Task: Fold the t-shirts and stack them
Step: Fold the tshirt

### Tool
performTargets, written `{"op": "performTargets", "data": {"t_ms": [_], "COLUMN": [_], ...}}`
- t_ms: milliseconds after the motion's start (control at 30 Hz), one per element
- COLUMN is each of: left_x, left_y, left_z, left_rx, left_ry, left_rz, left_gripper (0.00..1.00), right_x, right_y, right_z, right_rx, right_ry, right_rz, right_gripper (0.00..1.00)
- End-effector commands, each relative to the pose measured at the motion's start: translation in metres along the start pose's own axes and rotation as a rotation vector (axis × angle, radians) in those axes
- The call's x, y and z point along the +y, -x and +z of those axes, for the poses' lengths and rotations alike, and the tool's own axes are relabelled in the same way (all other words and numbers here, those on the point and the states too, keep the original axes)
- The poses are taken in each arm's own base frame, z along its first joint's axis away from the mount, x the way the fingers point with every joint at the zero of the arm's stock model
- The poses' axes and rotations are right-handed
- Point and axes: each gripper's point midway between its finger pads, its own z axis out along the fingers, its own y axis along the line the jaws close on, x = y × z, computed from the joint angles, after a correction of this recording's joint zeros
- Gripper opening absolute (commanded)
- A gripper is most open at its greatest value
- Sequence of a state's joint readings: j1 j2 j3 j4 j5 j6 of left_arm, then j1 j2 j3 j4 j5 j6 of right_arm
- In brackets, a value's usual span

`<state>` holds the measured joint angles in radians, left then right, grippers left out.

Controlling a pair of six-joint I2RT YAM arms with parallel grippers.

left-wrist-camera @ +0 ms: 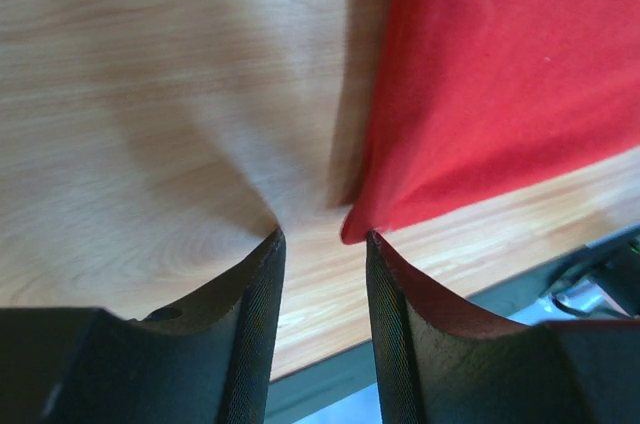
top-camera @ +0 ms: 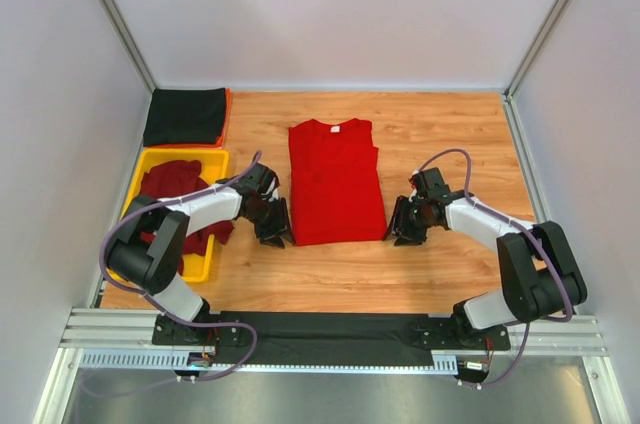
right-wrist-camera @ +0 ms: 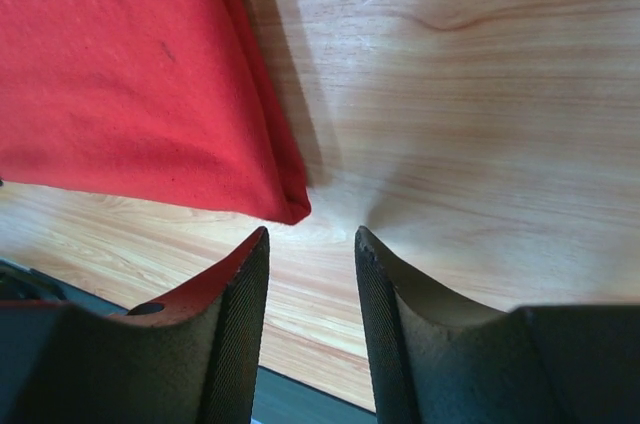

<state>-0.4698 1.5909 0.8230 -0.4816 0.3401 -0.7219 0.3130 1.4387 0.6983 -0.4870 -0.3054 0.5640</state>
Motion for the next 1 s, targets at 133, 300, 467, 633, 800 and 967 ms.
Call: {"op": "performTargets", "data": {"t_ms": [133, 300, 467, 633, 800, 967], "left_x": [0.001, 0.002, 0.006, 0.009, 0.001, -0.005], "left_y": [-0.004, -0.003, -0.003, -0.003, 0.001, 0.007], "left_z": [0.008, 0.01, 0.011, 0.015, 0.015, 0.011], "left_rx": [0.0, -0.006, -0.007, -0.007, -0.015, -0.03], "left_ry": [-0.015, -0.01, 0.012, 0.022, -0.015, -0.024], "left_rz": [-0.045, -0.058, -0.068, -0.069, -0.061, -0.052], "left_gripper": [0.46, 0.43, 0.36, 0.24, 0.09, 0.0], "right_x": [0.007, 0.006, 0.004, -0.003, -0.001, 0.001], "right_y": [-0.004, -0.002, 0.001, 0.0, 0.002, 0.003], "right_z": [0.01, 0.012, 0.014, 0.018, 0.019, 0.015], "right_rx": [0.008, -0.01, -0.015, -0.023, -0.049, -0.063], "right_ry": [0.07, 0.058, 0.045, 0.027, 0.054, 0.068], "right_rz": [0.056, 0.072, 0.077, 0.065, 0.031, 0.017], "right_gripper": [0.42, 0.37, 0.33, 0.25, 0.13, 0.0]}}
